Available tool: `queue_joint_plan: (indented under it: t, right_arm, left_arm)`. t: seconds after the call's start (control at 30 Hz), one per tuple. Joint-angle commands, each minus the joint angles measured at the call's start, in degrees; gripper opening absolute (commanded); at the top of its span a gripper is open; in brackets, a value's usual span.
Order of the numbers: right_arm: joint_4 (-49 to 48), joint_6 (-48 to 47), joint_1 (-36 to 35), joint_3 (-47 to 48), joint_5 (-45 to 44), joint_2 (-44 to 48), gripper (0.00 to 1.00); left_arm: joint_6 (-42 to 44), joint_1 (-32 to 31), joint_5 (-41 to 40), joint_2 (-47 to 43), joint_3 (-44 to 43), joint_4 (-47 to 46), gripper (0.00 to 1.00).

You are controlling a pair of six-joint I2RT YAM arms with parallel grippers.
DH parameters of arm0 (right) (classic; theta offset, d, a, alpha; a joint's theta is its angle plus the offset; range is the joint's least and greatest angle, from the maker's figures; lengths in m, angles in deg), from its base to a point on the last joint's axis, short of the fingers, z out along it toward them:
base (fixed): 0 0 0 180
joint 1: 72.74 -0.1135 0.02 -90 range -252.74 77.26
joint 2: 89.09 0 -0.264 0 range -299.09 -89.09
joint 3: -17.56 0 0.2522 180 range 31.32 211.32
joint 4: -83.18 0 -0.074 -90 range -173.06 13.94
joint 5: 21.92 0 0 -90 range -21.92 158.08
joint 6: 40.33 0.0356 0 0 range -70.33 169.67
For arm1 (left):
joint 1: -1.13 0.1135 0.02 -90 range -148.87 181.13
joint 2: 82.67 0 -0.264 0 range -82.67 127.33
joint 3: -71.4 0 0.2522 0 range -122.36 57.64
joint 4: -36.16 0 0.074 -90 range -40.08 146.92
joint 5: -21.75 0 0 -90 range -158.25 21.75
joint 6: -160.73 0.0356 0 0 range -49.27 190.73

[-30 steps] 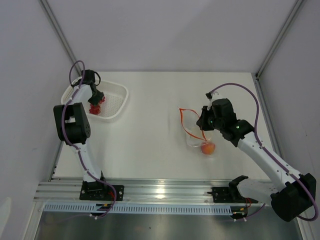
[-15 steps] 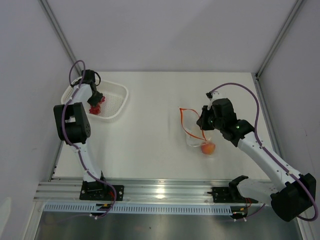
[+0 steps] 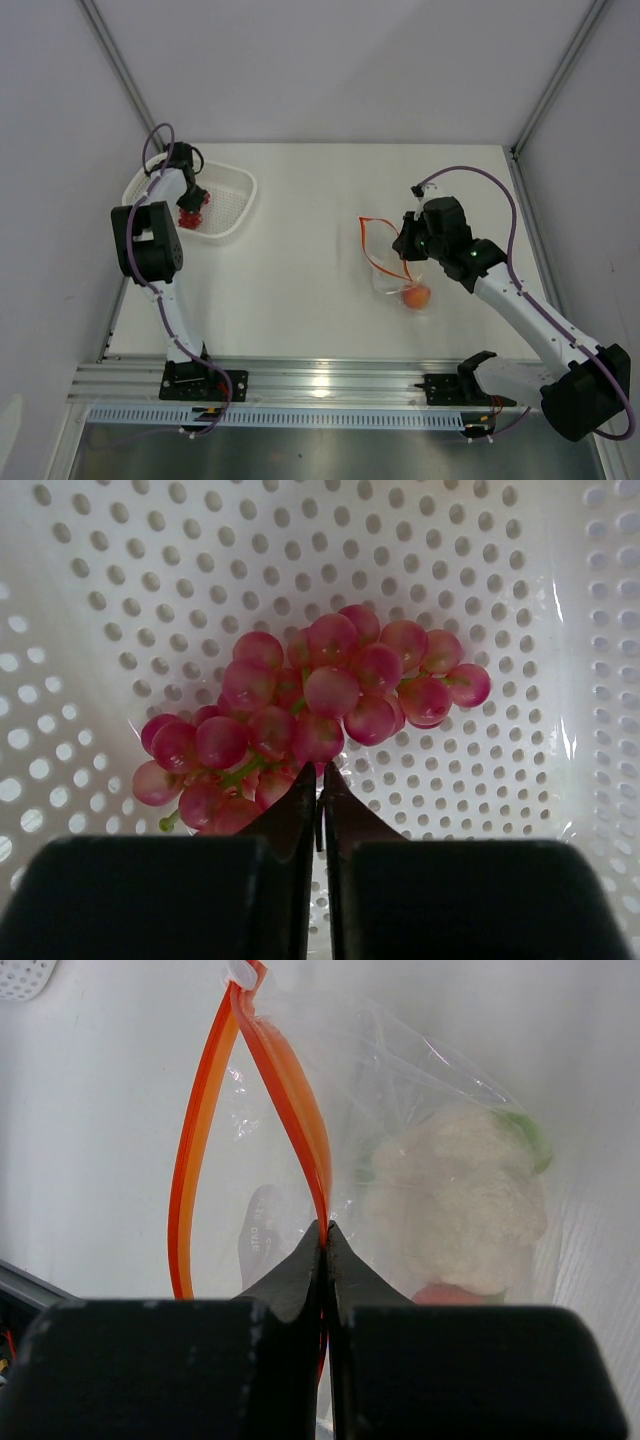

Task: Place the food in the zip-top bag and seal the zipper
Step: Pick up the fake fruit from the bin.

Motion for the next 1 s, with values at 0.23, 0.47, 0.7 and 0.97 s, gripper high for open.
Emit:
queue_joint_plan:
  t: [0.23,0.47,0.7,0.97]
  right_arm:
    - [-1.87,0.07,0.30,0.15,0.40,-0.18,0.00]
    - [-0.64,0.33,0.21,1.64,0.57,-0.70,0.00]
    - [1.65,-0.37,0.30,2.61,-1.54,-1.58,0.00]
    - [2.00,0.68,0.39,2.17,-2.07,-0.18,0.00]
  left_arm:
    - [2.03,0.63,0.44,-3.93,1.88,-2.40,0.01]
    - [5.45,-0.34,7.03,-13.33,8.32,-9.96,0.00]
    - [13.37,-5.69,10.92,-25.63,17.64,-21.13,0.01]
    - [13.90,-10.27,10.12,-36.28,20.45,-19.55,0.01]
